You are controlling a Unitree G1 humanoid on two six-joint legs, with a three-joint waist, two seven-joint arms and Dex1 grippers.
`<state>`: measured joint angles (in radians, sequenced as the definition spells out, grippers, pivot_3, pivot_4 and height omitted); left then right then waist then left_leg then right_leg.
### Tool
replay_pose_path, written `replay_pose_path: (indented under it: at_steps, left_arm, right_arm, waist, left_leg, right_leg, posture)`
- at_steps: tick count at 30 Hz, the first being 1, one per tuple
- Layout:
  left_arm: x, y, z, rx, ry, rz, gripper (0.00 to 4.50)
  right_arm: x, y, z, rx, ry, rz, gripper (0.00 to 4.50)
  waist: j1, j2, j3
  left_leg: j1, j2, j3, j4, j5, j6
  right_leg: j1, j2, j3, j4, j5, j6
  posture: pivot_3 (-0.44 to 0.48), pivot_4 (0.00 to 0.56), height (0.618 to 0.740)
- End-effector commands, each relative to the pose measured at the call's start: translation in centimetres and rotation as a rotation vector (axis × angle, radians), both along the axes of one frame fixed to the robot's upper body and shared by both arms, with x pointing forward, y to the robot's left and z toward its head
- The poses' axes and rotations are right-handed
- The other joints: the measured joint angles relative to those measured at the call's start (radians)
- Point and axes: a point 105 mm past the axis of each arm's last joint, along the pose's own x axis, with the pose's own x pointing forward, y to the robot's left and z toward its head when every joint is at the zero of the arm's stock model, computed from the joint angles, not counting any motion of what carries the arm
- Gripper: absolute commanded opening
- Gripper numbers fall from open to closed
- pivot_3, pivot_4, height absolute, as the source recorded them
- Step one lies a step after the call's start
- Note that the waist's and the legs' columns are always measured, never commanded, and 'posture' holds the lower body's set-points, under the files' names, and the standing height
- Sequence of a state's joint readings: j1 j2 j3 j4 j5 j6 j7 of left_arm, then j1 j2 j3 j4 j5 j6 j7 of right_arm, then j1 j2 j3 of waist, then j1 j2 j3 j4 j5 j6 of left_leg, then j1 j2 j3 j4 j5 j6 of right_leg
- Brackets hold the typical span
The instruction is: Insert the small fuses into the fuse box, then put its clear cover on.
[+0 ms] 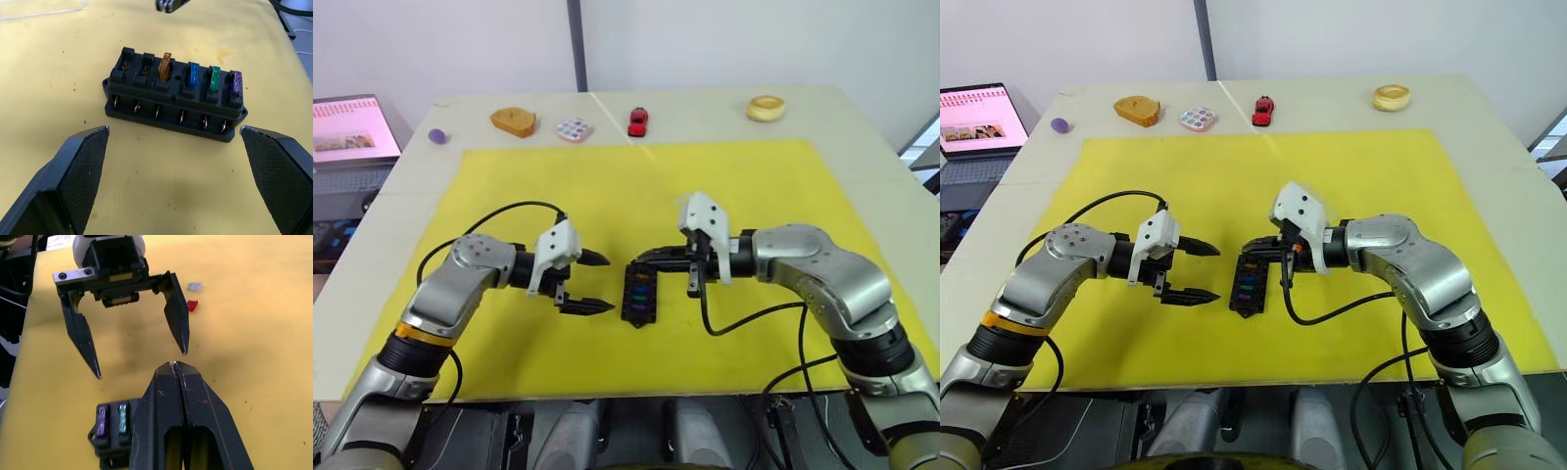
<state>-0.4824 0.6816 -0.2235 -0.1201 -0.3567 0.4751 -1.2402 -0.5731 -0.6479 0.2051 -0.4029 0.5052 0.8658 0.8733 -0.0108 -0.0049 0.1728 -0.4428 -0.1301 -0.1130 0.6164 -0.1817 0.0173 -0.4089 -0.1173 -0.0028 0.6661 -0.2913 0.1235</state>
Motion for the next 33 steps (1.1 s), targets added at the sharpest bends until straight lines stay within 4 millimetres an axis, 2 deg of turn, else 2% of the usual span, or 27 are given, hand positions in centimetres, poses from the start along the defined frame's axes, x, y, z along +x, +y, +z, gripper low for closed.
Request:
replay_pose_path:
  at_steps: [1,22,28,33]
  left_arm:
    - [-0.1,-0.2,0.6,0.004,-0.026,-0.02,4.5]
    - [-0.7,-0.2,0.1,0.014,-0.028,-0.026,4.5]
    - [-0.9,-0.3,0.1,0.014,-0.028,-0.024,4.5]
    - [-0.9,-0.3,0.1,0.014,-0.029,-0.022,4.5]
  right_arm:
    - [-0.3,0.4,0.3,0.014,-0.019,0.015,0.03]
    - [-0.3,0.1,-2.2,-0.025,0.025,0.002,0.03]
    - [-0.4,0.0,-3.4,-0.068,0.044,0.009,0.03]
    - [-0.5,-0.4,-5.2,-0.141,0.096,0.003,0.03]
  waist:
    - [0.0,0.0,0.0]
    - [-0.001,0.0,0.0]
    - [-0.001,0.0,0.0]
    - [-0.001,0.0,0.0]
  left_leg:
    - [0.0,0.0,0.0,0.0,0.0,0.0]
    - [0.0,0.0,0.0,0.0,0.0,0.0]
    - [0.0,0.0,0.0,0.0,0.0,0.0]
    - [0.001,0.0,0.0,0.0,0.0,0.0]
  right_leg:
    - [0.0,0.0,0.0,0.0,0.0,0.0]
    - [0.0,0.0,0.0,0.0,0.0,0.0]
    - [0.0,0.0,0.0,0.0,0.0,0.0]
    - [0.001,0.0,0.0,0.0,0.0,0.0]
  posture:
    - [0.0,0.15,0.74]
    - [0.0,0.15,0.74]
    - [0.0,0.15,0.74]
    - [0.0,0.15,0.74]
